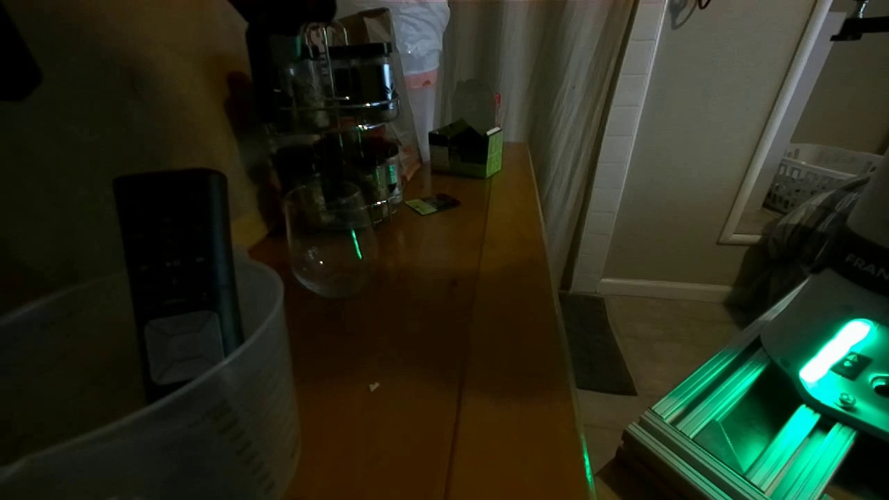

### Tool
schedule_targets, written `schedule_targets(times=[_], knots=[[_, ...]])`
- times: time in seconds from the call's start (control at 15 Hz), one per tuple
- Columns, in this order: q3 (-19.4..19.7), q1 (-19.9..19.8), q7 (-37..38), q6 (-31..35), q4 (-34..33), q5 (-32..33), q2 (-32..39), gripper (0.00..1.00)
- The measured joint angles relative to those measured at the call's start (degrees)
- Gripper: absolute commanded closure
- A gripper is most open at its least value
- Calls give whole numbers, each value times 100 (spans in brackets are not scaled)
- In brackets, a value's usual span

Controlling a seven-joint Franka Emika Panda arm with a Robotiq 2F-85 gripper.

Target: Take the remote control out of the jar

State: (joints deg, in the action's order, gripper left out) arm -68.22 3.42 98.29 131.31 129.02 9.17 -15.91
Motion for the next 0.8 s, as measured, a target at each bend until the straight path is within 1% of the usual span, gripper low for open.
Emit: schedule_targets(times=[0.13, 0.33, 0.53, 0.8], knots=[[-583, -518, 431, -394, -178, 498, 56, 0], [-1451, -1230, 469, -775, -363, 662, 231, 0], [-2167, -1761, 378, -785, -482, 658, 408, 0], [-2982, -2494, 157, -582, -560, 579, 406, 0]])
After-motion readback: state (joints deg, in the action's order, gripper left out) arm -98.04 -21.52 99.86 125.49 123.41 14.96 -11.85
